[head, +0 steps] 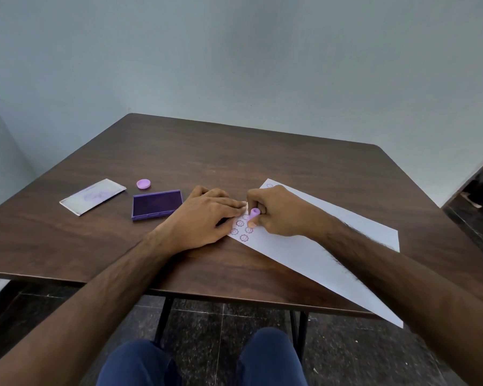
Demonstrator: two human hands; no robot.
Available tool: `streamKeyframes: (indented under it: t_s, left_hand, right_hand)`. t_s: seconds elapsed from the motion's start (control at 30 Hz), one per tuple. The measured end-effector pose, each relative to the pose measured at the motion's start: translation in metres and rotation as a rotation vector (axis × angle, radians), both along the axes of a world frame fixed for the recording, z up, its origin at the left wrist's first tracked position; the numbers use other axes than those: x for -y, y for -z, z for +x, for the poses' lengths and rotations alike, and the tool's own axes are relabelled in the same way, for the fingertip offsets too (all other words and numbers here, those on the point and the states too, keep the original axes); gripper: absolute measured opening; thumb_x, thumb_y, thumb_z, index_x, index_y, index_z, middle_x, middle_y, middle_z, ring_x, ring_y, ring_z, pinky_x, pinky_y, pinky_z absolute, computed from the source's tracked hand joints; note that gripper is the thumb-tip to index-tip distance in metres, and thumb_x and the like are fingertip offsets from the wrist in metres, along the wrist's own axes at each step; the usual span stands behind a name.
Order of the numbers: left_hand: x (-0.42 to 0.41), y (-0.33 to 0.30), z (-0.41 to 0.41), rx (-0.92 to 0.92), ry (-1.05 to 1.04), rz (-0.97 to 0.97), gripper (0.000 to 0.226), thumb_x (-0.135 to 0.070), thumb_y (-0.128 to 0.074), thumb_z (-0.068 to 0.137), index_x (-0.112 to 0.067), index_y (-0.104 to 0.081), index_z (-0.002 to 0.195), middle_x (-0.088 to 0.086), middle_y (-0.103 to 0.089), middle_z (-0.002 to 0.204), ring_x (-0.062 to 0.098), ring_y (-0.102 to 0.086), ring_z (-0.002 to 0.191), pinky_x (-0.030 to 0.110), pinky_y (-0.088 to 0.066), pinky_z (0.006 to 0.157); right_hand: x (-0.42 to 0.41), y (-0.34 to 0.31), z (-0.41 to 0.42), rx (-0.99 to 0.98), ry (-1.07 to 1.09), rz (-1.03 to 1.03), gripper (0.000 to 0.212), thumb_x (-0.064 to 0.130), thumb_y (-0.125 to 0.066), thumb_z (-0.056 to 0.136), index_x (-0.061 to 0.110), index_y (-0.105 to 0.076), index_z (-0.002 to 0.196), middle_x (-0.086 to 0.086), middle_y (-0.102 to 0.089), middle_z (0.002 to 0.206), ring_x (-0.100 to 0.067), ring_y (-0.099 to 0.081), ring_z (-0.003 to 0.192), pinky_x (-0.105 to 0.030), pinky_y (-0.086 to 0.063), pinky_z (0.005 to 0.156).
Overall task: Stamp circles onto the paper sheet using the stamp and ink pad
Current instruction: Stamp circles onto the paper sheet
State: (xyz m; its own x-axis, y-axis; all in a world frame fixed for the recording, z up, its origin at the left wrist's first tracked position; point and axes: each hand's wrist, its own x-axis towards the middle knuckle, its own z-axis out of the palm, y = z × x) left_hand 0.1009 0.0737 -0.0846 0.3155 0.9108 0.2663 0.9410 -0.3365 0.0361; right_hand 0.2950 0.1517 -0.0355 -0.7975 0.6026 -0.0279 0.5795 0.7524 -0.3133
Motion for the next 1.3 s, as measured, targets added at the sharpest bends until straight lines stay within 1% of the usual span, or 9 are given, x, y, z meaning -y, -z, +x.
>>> streamKeyframes:
  t_s: [0.13, 0.43, 0.57, 0.63, 0.7, 0.87, 1.03, 1.17, 1.3]
  left_hand:
    - [0.000, 0.001, 0.000, 0.012, 0.004, 0.011, 0.048, -0.042, -0.036, 0.095, -0.031, -0.060, 0.136, -0.014, -0.058, 0.141, 0.010, -0.049, 0.128, 0.031, -0.025, 0.091]
    - [0.001, -0.001, 0.001, 0.010, 0.004, 0.002, 0.045, -0.039, -0.042, 0.096, -0.031, -0.057, 0.138, -0.013, -0.057, 0.142, 0.011, -0.048, 0.129, 0.032, -0.025, 0.094]
    - [0.003, -0.001, 0.002, 0.016, -0.010, 0.031, 0.047, -0.039, -0.038, 0.095, -0.032, -0.060, 0.135, -0.015, -0.059, 0.140, 0.011, -0.051, 0.126, 0.031, -0.025, 0.091]
    - [0.004, 0.000, 0.002, 0.011, -0.023, 0.040, 0.053, -0.041, -0.031, 0.093, -0.033, -0.060, 0.136, -0.016, -0.059, 0.140, 0.010, -0.051, 0.126, 0.030, -0.024, 0.090]
    - [0.005, 0.000, 0.003, 0.015, -0.030, 0.035, 0.055, -0.043, -0.028, 0.092, -0.034, -0.059, 0.136, -0.017, -0.058, 0.141, 0.010, -0.050, 0.127, 0.030, -0.023, 0.091]
    - [0.004, 0.000, 0.001, 0.072, -0.063, 0.055, 0.042, -0.035, -0.041, 0.097, -0.035, -0.060, 0.134, -0.014, -0.059, 0.139, 0.010, -0.047, 0.127, 0.031, -0.024, 0.096]
    - [0.006, 0.001, -0.001, 0.088, -0.187, 0.179, 0.037, -0.032, -0.042, 0.093, -0.036, -0.063, 0.124, -0.015, -0.063, 0.125, 0.012, -0.052, 0.118, 0.035, -0.029, 0.095]
    - [0.005, -0.008, -0.007, 0.295, -0.349, 0.283, 0.025, -0.025, -0.054, 0.094, -0.034, -0.065, 0.115, -0.010, -0.064, 0.118, 0.016, -0.055, 0.113, 0.035, -0.026, 0.086]
    - [0.005, -0.020, -0.036, 0.380, -0.477, 0.257, 0.021, -0.031, -0.053, 0.096, -0.035, -0.064, 0.113, -0.008, -0.060, 0.120, 0.016, -0.056, 0.110, 0.043, -0.032, 0.094]
  right_hand:
    - [-0.001, -0.001, 0.004, -0.026, -0.051, -0.003, 0.020, 0.019, -0.069, 0.090, 0.018, -0.051, 0.084, -0.005, -0.064, 0.082, -0.018, -0.053, 0.071, -0.026, -0.036, 0.060]
    - [-0.002, 0.005, 0.002, -0.035, -0.041, 0.034, 0.018, 0.020, -0.067, 0.093, 0.019, -0.050, 0.087, -0.008, -0.067, 0.088, -0.018, -0.055, 0.075, -0.024, -0.038, 0.059]
    - [-0.009, 0.001, 0.009, -0.057, -0.082, -0.055, 0.018, 0.023, -0.070, 0.090, 0.014, -0.054, 0.090, 0.001, -0.061, 0.079, -0.010, -0.051, 0.069, -0.026, -0.038, 0.063]
    - [-0.016, -0.001, 0.017, -0.187, -0.076, -0.242, 0.021, 0.023, -0.073, 0.089, 0.007, -0.059, 0.092, -0.006, -0.064, 0.080, -0.014, -0.055, 0.068, -0.030, -0.046, 0.064]
    - [-0.021, 0.000, 0.028, -0.409, -0.053, -0.462, 0.021, 0.016, -0.071, 0.092, -0.002, -0.061, 0.098, -0.014, -0.065, 0.081, -0.019, -0.058, 0.068, -0.031, -0.049, 0.058]
    - [-0.026, 0.018, 0.049, -0.687, -0.031, -0.653, 0.022, 0.015, -0.064, 0.096, -0.006, -0.058, 0.097, -0.012, -0.060, 0.075, -0.018, -0.051, 0.058, -0.030, -0.044, 0.056]
    - [-0.024, 0.030, 0.040, -0.845, 0.121, -0.581, 0.025, 0.023, -0.063, 0.098, -0.001, -0.060, 0.093, -0.006, -0.056, 0.065, -0.016, -0.046, 0.055, -0.028, -0.040, 0.053]
    - [-0.028, 0.035, 0.021, -0.878, 0.318, -0.481, 0.031, 0.035, -0.068, 0.093, 0.004, -0.062, 0.092, 0.005, -0.058, 0.061, -0.009, -0.047, 0.054, -0.027, -0.040, 0.057]
    - [-0.035, 0.038, 0.002, -0.931, 0.478, -0.395, 0.030, 0.038, -0.064, 0.095, 0.009, -0.064, 0.097, 0.009, -0.062, 0.068, -0.006, -0.053, 0.062, -0.020, -0.040, 0.062]
